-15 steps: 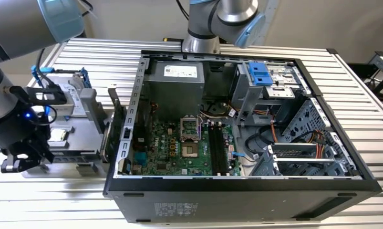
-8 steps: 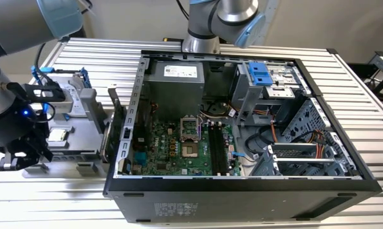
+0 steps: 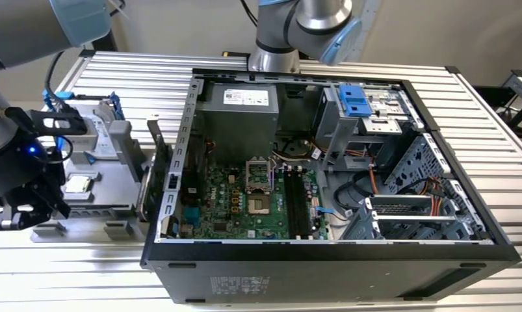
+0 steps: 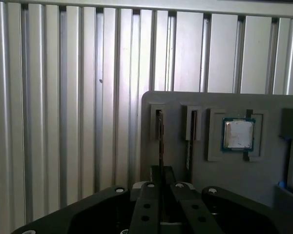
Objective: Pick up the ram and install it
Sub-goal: 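Pick up the ram and move it above insertion slot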
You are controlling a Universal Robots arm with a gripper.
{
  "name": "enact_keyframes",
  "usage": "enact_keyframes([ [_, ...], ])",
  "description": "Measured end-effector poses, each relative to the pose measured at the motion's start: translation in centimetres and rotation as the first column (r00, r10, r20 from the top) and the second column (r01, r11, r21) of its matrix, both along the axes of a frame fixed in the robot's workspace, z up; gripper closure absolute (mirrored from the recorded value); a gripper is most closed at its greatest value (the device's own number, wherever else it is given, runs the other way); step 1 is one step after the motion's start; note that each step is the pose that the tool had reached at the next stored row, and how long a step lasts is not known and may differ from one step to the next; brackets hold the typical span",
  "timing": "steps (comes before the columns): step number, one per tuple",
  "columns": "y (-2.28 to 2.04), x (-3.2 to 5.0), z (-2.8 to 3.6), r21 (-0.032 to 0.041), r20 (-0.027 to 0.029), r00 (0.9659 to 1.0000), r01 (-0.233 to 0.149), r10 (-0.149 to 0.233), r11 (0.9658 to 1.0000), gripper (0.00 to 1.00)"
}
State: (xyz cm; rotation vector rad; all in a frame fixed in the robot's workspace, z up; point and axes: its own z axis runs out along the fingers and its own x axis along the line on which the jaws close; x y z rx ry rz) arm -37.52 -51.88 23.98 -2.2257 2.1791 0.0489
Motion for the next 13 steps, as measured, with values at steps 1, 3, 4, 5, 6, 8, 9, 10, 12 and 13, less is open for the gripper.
enact_keyframes([
  [1,0.00,0.00,0.06,0.0000,0.0000,1.0000,0.000,0.000,1.0000,1.00],
  [3,0.00,0.00,0.16,0.0001,0.0001,1.0000,0.000,0.000,1.0000,1.00],
  [4,0.00,0.00,0.22,0.0000,0.0000,1.0000,0.000,0.000,1.0000,1.00],
  [5,0.00,0.00,0.27,0.0001,0.0001,1.0000,0.000,0.000,1.0000,1.00],
  [6,0.00,0.00,0.32,0.0001,0.0001,1.0000,0.000,0.000,1.0000,1.00],
  [8,0.00,0.00,0.42,0.0001,0.0000,1.0000,0.000,0.000,1.0000,1.00],
  [9,0.00,0.00,0.47,0.0001,0.0001,1.0000,0.000,0.000,1.0000,1.00],
  [10,0.00,0.00,0.52,0.0001,0.0000,1.0000,0.000,0.000,1.0000,1.00],
  [12,0.00,0.00,0.61,0.0001,0.0001,1.0000,0.000,0.000,1.0000,1.00],
  [13,0.00,0.00,0.64,0.0002,0.0002,1.0000,0.000,0.000,1.0000,1.00],
])
